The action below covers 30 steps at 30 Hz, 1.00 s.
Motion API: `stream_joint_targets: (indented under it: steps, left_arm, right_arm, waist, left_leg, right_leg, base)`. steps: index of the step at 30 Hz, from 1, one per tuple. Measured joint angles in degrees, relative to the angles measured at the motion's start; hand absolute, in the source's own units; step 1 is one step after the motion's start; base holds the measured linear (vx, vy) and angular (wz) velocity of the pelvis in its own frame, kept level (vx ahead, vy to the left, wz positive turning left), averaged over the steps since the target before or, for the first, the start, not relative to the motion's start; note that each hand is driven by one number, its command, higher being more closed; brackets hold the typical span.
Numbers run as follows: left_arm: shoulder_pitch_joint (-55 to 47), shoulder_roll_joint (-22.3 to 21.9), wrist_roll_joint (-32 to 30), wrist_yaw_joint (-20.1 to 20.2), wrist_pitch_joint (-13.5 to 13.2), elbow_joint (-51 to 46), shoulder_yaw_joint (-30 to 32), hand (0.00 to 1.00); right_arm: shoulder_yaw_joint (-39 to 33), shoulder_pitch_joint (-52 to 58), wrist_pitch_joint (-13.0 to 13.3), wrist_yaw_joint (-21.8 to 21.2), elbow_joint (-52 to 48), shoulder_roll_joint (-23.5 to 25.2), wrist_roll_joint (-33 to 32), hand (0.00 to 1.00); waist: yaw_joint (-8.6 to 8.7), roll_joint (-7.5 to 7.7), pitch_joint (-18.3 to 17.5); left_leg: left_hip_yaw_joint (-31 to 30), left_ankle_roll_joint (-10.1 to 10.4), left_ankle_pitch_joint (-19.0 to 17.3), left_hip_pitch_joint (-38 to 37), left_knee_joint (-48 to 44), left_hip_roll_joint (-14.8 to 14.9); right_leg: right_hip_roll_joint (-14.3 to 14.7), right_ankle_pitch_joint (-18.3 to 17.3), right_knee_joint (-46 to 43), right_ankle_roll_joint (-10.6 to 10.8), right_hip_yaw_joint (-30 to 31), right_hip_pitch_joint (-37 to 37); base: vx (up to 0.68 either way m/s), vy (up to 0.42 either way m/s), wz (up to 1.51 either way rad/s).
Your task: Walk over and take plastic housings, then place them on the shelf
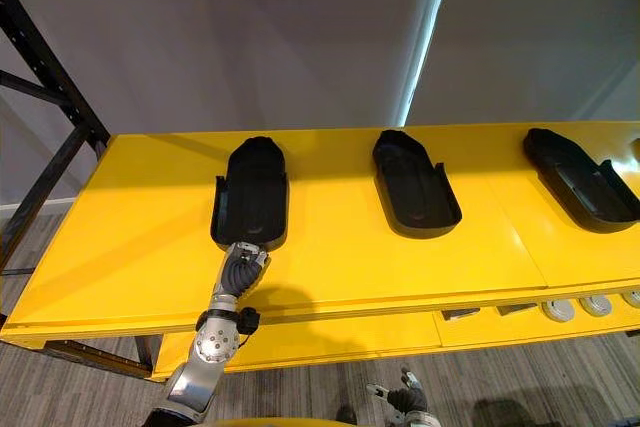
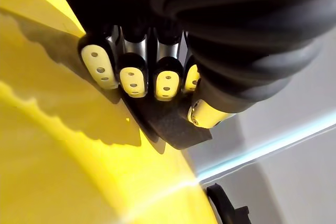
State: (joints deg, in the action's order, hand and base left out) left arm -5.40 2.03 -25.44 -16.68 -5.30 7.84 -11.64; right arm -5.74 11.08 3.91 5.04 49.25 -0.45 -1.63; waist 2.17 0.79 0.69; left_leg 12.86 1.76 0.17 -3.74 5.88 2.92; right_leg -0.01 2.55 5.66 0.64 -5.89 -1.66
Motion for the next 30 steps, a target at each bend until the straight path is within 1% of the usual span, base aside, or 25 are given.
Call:
stream_joint_targets:
  steps: [8, 12, 15, 18, 24, 27, 28, 29, 30]
  left_arm:
    - [2.82, 0.53, 0.00, -0.02, 0.00, 2.05, 0.87, 1.00]
    - [4.29, 0.81, 0.02, -0.04, -0.04, 3.14, 1.04, 1.00]
    - [5.09, 1.22, 0.03, -0.16, -0.05, 3.65, 1.17, 1.00]
    - [5.50, 1.52, 0.04, -0.50, -0.03, 3.97, 1.47, 1.00]
    - [5.40, 1.62, 0.41, -0.71, 0.04, 3.06, 2.07, 1.00]
    - [3.61, 1.91, 1.95, 0.12, 0.60, -2.10, 1.76, 1.00]
    - [2.24, 3.21, 2.70, 0.34, 0.43, -8.17, 0.61, 1.00]
    - [1.69, 3.25, 2.97, 0.38, 0.37, -11.40, 0.25, 1.00]
    - [1.42, 3.99, 4.01, 0.41, -0.44, -16.56, -0.02, 1.00]
  right_arm:
    - [-0.07, -0.74, -0.02, -0.13, 1.20, -0.07, 0.00, 0.00]
    - [-0.12, -0.80, -0.02, -0.17, 1.21, -0.06, 0.02, 0.00]
    - [-0.14, -1.12, -0.03, -0.19, 1.30, -0.02, 0.10, 0.00]
    - [-0.12, -1.74, -0.04, -0.22, 1.67, 0.06, 0.19, 0.00]
    - [-0.13, -1.77, -0.03, -0.21, 1.67, 0.07, 0.16, 0.00]
    - [-0.08, -1.90, 0.06, -0.19, 1.67, 0.11, 0.11, 0.00]
    - [-0.08, -1.90, 0.08, -0.16, 1.71, 0.09, 0.07, 0.00]
    - [-0.08, -1.97, 0.23, -0.15, 1.95, 0.07, -0.01, 0.00]
    - [-0.10, -2.10, 0.48, -0.17, 2.43, 0.00, -0.03, 0.00]
  waist:
    - [0.29, 0.43, 0.10]
    - [0.45, 0.49, 0.12]
    - [1.04, 0.62, 0.20]
    - [1.98, 0.68, 0.24]
    - [2.13, 0.91, 0.39]
    - [2.19, 1.14, 0.59]
    - [2.21, 1.30, 0.71]
    - [2.09, 1.32, 0.71]
    - [1.97, 1.35, 0.73]
  left_leg:
    - [-0.01, -0.04, -0.02, 0.40, 0.00, -0.11]
    - [-0.12, -0.05, -0.02, 0.42, 0.00, -0.18]
    - [-0.17, -0.05, -0.02, 0.43, 0.00, -0.19]
    - [-0.19, -0.05, -0.02, 0.43, 0.00, -0.20]
    - [-0.16, -0.07, -0.02, 0.42, 0.00, -0.21]
    - [-0.37, -0.08, -0.01, 0.43, 0.00, -0.23]
    - [-0.76, -0.08, -0.01, 0.49, -0.01, -0.26]
    - [-1.06, -0.08, -0.01, 0.63, -0.07, -0.25]
    - [-1.46, -0.08, -0.01, 0.89, -0.11, -0.29]
  right_leg:
    - [0.01, -0.05, 0.15, 0.36, 0.63, 0.88]
    - [-0.05, 0.12, 0.02, 0.13, 0.60, 0.85]
    - [-0.06, 0.13, 0.01, 0.12, 0.51, 0.83]
    - [-0.06, 0.15, 0.01, 0.11, 0.48, 0.82]
    - [-0.09, 0.24, 0.01, 0.16, 0.47, 0.75]
    - [-0.15, 0.25, -0.01, 0.16, -0.23, 0.53]
    - [-0.20, 0.24, -0.02, 0.18, -0.52, 0.39]
    - [-0.23, 0.19, -0.03, 0.23, -0.32, 0.37]
    - [-0.26, 0.17, -0.03, 0.26, -0.53, 0.43]
  base:
    - [-0.03, -0.006, -0.04]
    - [0.01, 0.002, 0.03]
    - [0.00, 0.000, 0.00]
    - [0.00, 0.000, 0.00]
    - [0.00, 0.000, 0.00]
    - [0.00, 0.000, 0.04]
    - [0.00, 0.000, 0.14]
    - [0.00, -0.001, 0.18]
    - [0.00, -0.001, 0.16]
